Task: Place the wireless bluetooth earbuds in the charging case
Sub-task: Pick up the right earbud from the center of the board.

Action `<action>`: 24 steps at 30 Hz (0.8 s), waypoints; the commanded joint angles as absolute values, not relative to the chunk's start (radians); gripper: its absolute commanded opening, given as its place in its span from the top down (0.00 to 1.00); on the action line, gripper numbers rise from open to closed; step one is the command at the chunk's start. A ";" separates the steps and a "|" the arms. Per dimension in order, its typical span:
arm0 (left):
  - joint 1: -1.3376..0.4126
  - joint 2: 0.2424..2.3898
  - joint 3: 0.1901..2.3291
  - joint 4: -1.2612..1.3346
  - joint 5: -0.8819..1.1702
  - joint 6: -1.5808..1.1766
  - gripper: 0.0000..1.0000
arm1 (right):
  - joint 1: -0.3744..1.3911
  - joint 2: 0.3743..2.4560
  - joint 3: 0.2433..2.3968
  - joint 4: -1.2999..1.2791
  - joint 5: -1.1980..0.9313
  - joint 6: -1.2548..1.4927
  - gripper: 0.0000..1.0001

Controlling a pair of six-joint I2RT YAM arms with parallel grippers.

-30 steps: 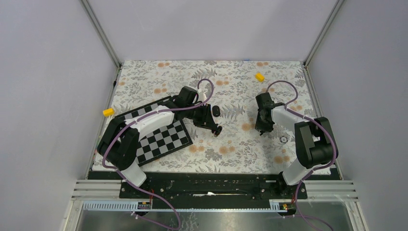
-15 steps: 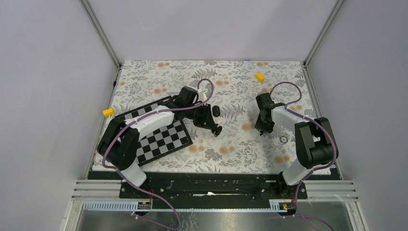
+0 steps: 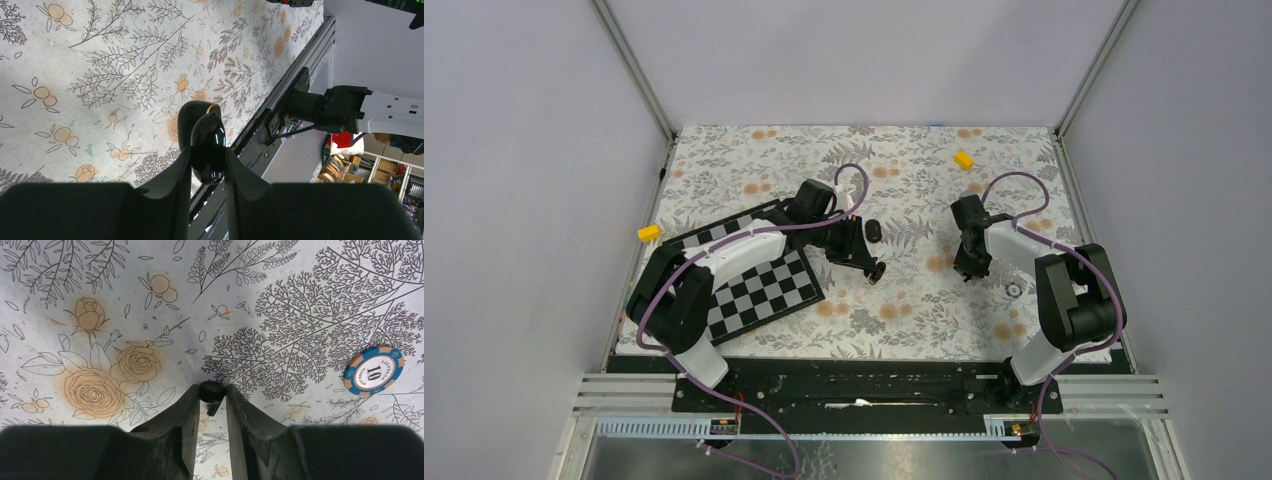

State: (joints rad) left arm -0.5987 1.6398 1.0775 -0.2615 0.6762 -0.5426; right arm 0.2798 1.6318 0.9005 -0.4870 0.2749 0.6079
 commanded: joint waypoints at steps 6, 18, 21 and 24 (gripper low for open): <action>-0.604 1.630 1.084 -0.236 0.680 -0.528 1.00 | 0.291 1.633 0.915 -0.506 0.307 0.619 0.72; -0.604 1.711 1.187 -0.369 0.710 -0.494 1.00 | 0.300 1.405 0.814 -0.339 0.190 0.454 0.79; -0.604 1.721 1.198 -0.372 0.717 -0.494 1.00 | 0.308 1.300 0.771 -0.276 0.168 0.423 0.80; -0.603 1.743 1.225 -0.402 0.741 -0.479 1.00 | 0.328 1.175 0.735 -0.224 0.145 0.403 0.80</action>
State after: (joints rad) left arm -0.5995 1.7302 1.1591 -0.3702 0.6880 -0.5144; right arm 0.2977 1.3170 0.7704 -0.3286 0.1883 0.4580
